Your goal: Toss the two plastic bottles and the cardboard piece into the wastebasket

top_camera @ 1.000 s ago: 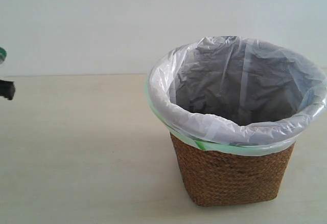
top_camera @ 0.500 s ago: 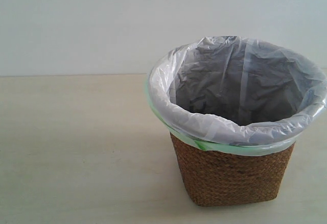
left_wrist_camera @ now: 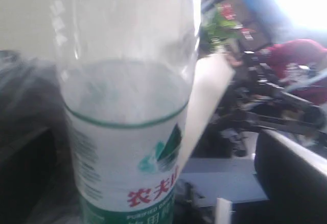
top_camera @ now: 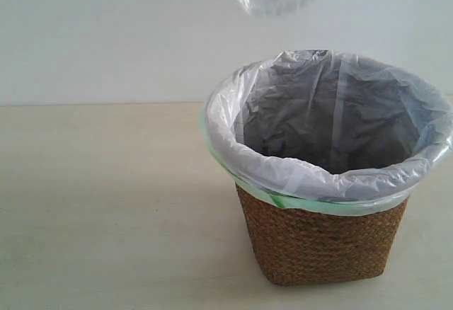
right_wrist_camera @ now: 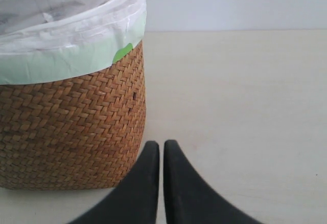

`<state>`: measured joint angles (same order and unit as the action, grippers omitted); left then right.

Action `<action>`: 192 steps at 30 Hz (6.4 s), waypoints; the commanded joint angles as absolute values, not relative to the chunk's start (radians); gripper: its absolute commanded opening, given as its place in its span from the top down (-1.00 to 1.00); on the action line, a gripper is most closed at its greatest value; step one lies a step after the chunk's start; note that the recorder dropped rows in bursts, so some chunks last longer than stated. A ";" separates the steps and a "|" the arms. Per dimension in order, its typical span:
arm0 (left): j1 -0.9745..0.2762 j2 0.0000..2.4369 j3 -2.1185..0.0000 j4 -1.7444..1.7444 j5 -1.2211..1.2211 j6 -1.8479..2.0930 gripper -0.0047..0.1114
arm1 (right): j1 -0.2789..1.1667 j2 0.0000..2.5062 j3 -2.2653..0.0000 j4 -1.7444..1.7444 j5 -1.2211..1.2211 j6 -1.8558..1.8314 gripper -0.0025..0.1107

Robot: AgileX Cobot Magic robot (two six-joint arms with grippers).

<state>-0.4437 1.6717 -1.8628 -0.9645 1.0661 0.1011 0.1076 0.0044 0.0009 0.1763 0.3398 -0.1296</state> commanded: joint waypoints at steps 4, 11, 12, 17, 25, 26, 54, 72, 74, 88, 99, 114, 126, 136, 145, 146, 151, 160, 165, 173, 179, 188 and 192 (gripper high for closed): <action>-0.440 1.692 -1.874 -0.270 1.221 -0.243 -0.92 | 0.102 0.000 0.000 0.171 0.334 -0.134 0.96; -0.440 1.651 -1.696 0.022 1.221 -0.223 -0.92 | 0.102 0.000 0.000 0.171 0.334 -0.134 0.96; -0.440 1.651 -1.668 0.060 1.221 -0.223 -0.92 | 0.102 0.000 0.000 0.171 0.334 -0.134 0.96; -0.440 1.650 -1.510 0.215 1.221 -0.225 -0.92 | 0.102 0.000 0.000 0.171 0.334 -0.134 0.96; -0.440 1.650 -1.247 0.314 1.221 -0.193 -0.92 | 0.102 0.000 0.000 0.171 0.334 -0.134 0.96; -0.440 1.650 -1.213 0.314 1.221 -0.195 -0.92 | 0.102 0.000 0.000 0.171 0.334 -0.134 0.96; -0.438 1.383 -0.871 0.452 0.963 -0.542 0.85 | 0.102 0.000 0.000 0.171 0.334 -0.134 0.96; -0.439 0.701 -0.496 0.227 0.684 -0.637 0.85 | 0.102 0.000 0.000 0.171 0.334 -0.134 0.96; -0.439 0.641 -0.481 0.227 0.689 -0.637 0.85 | 0.102 0.000 0.000 0.171 0.334 -0.134 0.96; -0.439 0.476 -0.477 0.231 0.680 -0.637 0.85 | 0.102 0.000 0.000 0.171 0.334 -0.134 0.96; -0.371 0.320 -0.469 0.231 0.636 -0.637 0.85 | 0.102 0.000 0.000 0.171 0.334 -0.134 0.96; -0.159 0.000 -0.055 0.233 -0.218 -0.519 0.85 | 0.102 0.000 0.000 0.171 0.334 -0.134 0.96; -0.098 0.000 0.000 0.233 -0.049 -0.522 0.85 | 0.102 0.000 0.000 0.171 0.334 -0.134 0.96; -0.098 0.000 0.000 0.075 0.112 -0.383 0.85 | 0.102 0.000 0.000 0.171 0.334 -0.134 0.96; -0.098 0.000 0.000 -0.082 0.308 0.046 0.85 | 0.102 0.000 0.000 0.171 0.334 -0.134 0.96; -0.098 0.000 0.000 -0.082 0.316 0.046 0.85 | 0.102 0.000 0.000 0.171 0.334 -0.134 0.96; -0.098 0.000 0.000 -0.082 0.318 0.046 0.85 | 0.102 0.000 0.000 0.171 0.334 -0.134 0.96; -0.098 0.000 0.000 -0.082 0.318 0.046 0.85 | 0.102 0.000 0.000 0.171 0.334 -0.134 0.96; -0.085 0.000 0.000 -0.082 0.318 0.046 0.85 | 0.102 0.000 0.000 0.171 0.334 -0.134 0.96; -0.081 0.000 0.000 -0.082 0.318 0.046 0.85 | 0.102 0.000 0.000 0.171 0.334 -0.134 0.96; -0.080 0.000 0.000 -0.082 0.316 0.046 0.85 | 0.102 0.000 0.000 0.171 0.334 -0.134 0.96; -0.080 0.000 0.000 -0.082 0.316 0.046 0.85 | 0.102 0.000 0.000 0.171 0.334 -0.134 0.96; -0.080 0.000 0.000 -0.082 0.316 0.046 0.85 | 0.102 0.000 0.000 0.171 0.334 -0.134 0.96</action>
